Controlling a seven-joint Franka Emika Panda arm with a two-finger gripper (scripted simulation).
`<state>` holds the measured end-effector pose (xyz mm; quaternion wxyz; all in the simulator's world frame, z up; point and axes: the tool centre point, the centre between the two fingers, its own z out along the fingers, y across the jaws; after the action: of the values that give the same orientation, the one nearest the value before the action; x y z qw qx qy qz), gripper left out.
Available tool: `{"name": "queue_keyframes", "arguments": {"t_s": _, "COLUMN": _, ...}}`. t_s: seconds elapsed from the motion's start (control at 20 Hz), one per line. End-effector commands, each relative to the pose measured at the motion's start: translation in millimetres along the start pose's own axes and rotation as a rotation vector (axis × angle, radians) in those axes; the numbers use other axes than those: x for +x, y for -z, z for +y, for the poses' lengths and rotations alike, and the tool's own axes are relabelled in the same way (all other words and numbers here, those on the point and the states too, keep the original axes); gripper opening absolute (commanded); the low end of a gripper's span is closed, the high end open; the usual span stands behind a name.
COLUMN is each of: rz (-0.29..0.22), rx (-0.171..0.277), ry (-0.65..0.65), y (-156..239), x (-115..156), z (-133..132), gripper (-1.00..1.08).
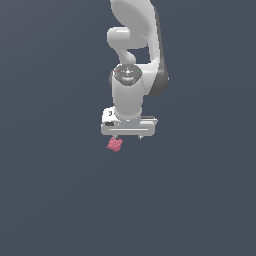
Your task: Pick up the object and move it to a goal position.
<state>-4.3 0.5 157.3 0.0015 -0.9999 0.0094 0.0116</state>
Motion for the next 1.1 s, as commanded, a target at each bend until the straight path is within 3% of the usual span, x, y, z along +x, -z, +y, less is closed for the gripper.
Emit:
{"name": "queue_keyframes", "arguments": {"t_s": 0.0, "rz": 0.0, "rx": 0.0, "ry": 0.0, "y": 0, "x": 0, "z": 0, "gripper": 1.0}}
{"name": "queue_keyframes", "arguments": {"t_s": 0.45, "rz": 0.019, "rx": -0.023, "ry": -0.051, "y": 13, "x": 0, "z": 35, "gripper": 1.0}}
{"name": "queue_keyframes", "arguments": {"t_s": 1.05, "rz": 0.019, "rx": -0.015, "ry": -0.1, "y": -5, "x": -5, "z": 40, "gripper": 1.0}}
